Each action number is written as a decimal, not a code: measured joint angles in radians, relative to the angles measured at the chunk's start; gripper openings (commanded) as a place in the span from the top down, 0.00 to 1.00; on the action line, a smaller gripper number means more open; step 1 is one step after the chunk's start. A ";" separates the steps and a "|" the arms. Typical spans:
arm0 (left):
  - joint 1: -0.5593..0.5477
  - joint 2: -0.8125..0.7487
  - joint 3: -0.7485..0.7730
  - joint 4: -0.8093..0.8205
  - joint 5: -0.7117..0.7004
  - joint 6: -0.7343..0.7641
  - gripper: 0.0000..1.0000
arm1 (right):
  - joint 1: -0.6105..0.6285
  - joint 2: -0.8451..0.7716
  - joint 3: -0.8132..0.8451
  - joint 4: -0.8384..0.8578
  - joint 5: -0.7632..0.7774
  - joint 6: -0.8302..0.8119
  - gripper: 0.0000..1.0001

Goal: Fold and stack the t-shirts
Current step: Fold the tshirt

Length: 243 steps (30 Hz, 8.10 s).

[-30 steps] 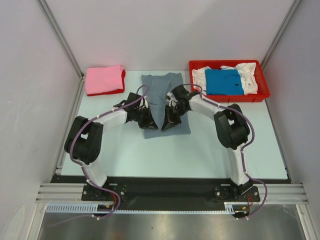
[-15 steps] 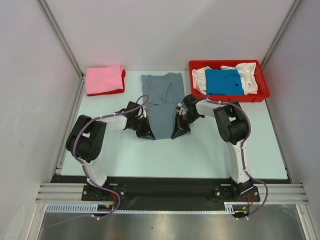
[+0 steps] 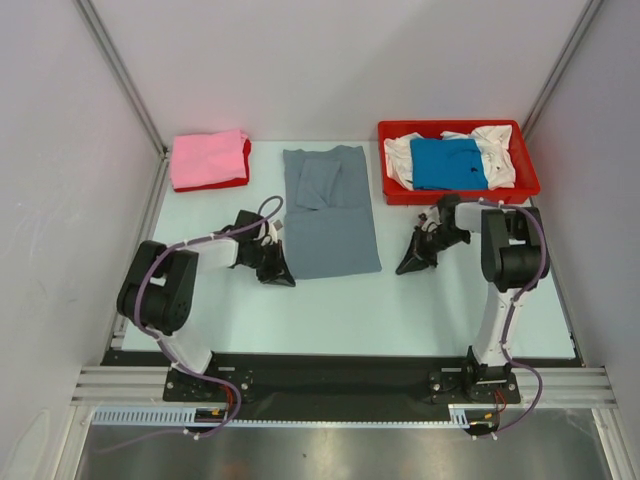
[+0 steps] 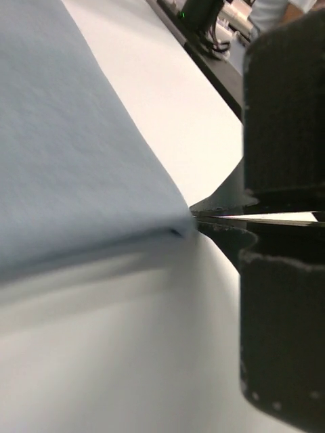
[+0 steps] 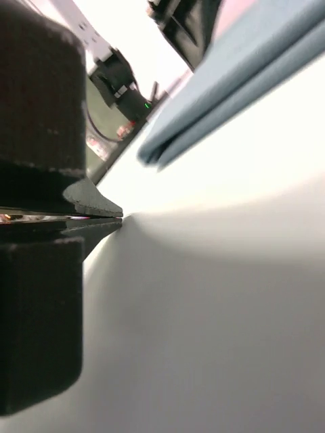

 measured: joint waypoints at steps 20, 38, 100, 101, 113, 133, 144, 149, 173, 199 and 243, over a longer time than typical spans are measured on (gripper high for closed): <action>0.105 -0.185 -0.116 0.016 0.028 -0.067 0.48 | 0.189 -0.334 -0.200 0.241 0.165 0.214 0.55; 0.111 -0.074 -0.163 0.221 0.058 -0.346 0.50 | 0.194 -0.250 -0.219 0.390 0.237 0.351 0.56; -0.581 -1.250 -0.686 -0.252 -0.357 -0.751 1.00 | 0.459 -1.191 -0.972 0.335 0.241 0.555 1.00; -0.609 -1.279 -0.686 -0.259 -0.369 -0.783 1.00 | 0.460 -1.190 -0.973 0.325 0.242 0.560 1.00; -0.869 -1.152 -0.592 -0.312 -0.542 -0.999 1.00 | 0.474 -1.339 -0.954 0.150 0.260 0.578 1.00; -0.092 -0.472 0.122 -0.292 -0.317 -0.301 1.00 | 0.204 -0.526 -0.128 0.105 0.222 0.288 1.00; 0.034 -0.137 0.364 -0.255 -0.237 -0.175 1.00 | 0.153 -0.191 0.240 0.070 0.188 0.247 1.00; 0.056 -0.048 0.458 -0.254 -0.215 -0.158 1.00 | 0.143 -0.087 0.355 0.051 0.177 0.246 1.00; 0.101 0.221 0.663 -0.247 -0.188 -0.149 1.00 | 0.119 0.183 0.675 -0.019 0.158 0.248 1.00; 0.146 0.526 1.004 -0.263 -0.215 -0.079 0.44 | 0.116 0.395 0.969 0.036 0.208 0.307 0.60; -0.029 0.059 0.289 0.052 -0.002 -0.047 0.89 | 0.287 -0.111 0.200 0.285 0.181 0.170 0.90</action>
